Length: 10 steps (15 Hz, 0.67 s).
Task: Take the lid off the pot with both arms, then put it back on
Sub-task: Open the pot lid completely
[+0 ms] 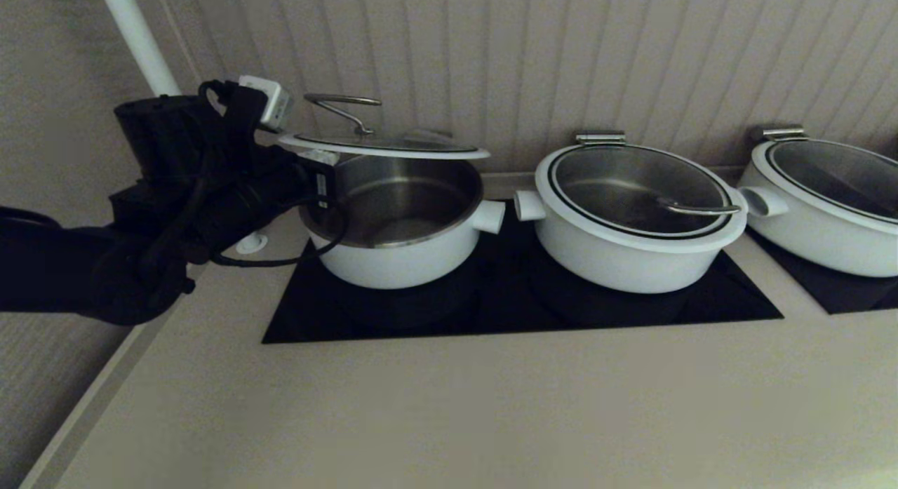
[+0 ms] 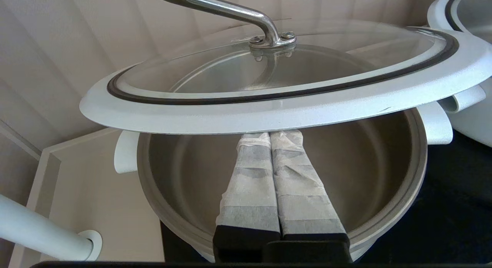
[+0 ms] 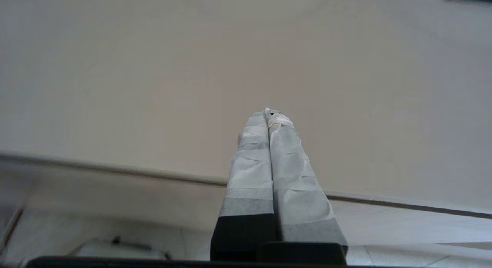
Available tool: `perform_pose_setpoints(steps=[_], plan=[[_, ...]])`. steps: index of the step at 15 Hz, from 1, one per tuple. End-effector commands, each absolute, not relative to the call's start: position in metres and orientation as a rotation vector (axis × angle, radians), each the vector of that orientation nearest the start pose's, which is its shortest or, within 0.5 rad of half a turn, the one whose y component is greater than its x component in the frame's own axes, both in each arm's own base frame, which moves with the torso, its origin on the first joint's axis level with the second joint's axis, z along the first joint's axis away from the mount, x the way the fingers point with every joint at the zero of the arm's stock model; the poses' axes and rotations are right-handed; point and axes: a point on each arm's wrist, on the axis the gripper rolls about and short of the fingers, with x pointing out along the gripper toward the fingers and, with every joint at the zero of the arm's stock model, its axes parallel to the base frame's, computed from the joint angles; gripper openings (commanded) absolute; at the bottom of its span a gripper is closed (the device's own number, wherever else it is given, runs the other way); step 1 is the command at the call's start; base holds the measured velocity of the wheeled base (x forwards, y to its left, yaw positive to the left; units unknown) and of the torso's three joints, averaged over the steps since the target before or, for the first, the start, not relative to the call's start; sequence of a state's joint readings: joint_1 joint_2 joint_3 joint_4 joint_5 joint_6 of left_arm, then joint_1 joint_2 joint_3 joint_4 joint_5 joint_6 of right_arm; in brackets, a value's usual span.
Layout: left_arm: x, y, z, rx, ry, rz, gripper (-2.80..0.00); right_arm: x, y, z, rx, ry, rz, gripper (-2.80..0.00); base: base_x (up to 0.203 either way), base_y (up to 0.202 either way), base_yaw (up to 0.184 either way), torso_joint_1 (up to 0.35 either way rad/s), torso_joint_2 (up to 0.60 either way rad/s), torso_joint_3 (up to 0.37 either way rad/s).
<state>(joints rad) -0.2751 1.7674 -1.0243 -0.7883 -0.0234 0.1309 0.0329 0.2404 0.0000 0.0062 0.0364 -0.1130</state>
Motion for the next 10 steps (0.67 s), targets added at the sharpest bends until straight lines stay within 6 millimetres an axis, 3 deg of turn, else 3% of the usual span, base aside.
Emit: perform_pose_setpoints(steps=[1,10], plan=[[0.329,-0.093,0.237,0.125,-0.070,-0.295,-2.80,-0.012,0.001,0.077,-0.108,0.144,0.038,-2.80,0.000,0.000,0.000,0.000,0.00,0.000],[0.325,-0.092,0.241,0.118,-0.083,-0.293,-2.80,-0.023,0.001,0.075,-0.107,0.005,0.023,-2.80,0.000,0.000,0.000,0.000,0.00,0.000]])
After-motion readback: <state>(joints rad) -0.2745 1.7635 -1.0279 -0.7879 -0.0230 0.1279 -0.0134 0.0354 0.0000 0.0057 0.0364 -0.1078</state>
